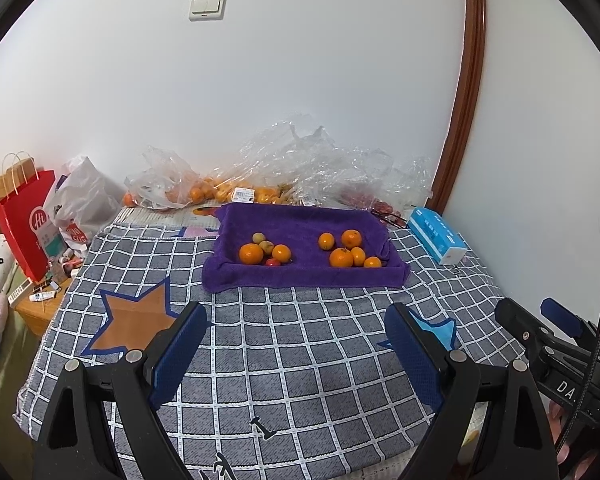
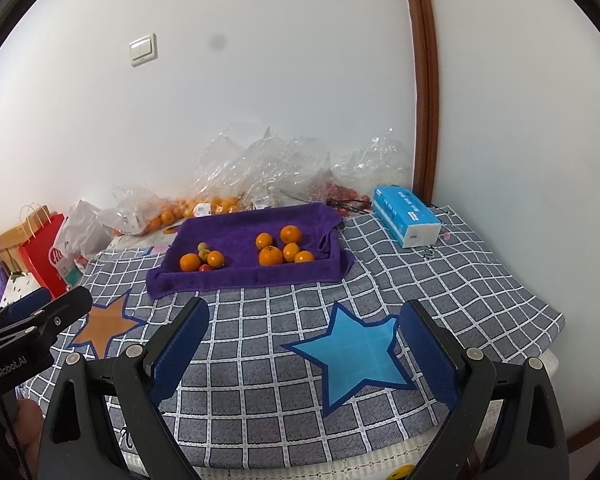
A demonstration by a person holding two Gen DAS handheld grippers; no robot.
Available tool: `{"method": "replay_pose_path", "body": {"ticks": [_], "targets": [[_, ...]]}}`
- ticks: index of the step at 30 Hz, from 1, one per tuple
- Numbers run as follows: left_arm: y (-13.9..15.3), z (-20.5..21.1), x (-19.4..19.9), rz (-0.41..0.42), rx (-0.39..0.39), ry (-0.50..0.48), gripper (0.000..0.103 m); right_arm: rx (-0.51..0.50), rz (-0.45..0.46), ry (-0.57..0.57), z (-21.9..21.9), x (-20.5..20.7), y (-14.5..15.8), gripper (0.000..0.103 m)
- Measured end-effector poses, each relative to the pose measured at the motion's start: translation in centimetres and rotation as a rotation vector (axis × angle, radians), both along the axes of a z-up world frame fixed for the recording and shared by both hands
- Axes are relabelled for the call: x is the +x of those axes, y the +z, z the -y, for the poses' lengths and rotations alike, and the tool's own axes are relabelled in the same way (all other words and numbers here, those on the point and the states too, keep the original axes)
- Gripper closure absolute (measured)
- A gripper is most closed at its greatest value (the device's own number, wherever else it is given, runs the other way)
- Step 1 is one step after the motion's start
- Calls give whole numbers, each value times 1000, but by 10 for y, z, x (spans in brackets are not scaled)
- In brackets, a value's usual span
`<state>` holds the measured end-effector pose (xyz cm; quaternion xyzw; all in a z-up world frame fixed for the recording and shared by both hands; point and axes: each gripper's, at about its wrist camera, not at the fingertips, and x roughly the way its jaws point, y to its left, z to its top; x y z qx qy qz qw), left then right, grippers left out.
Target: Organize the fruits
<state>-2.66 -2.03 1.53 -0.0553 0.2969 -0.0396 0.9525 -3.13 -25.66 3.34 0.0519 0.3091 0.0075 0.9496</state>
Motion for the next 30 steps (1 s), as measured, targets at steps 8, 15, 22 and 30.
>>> {"method": "replay_pose_path", "body": {"ticks": [8,15,22,30], "targets": [[0,-2,-1,4,-4,-1,13,0,5,3,-1,0,0,8],[0,-4,-1,4,-10,4,12,1,6,7,-1,0,1,8],[0,-6,0,9,-12,6,9,-7,7,14,-4,1,2,8],[-2,-11,11,4,-17,13,8,-10,-8,22,-8,13,-2,8]]}}
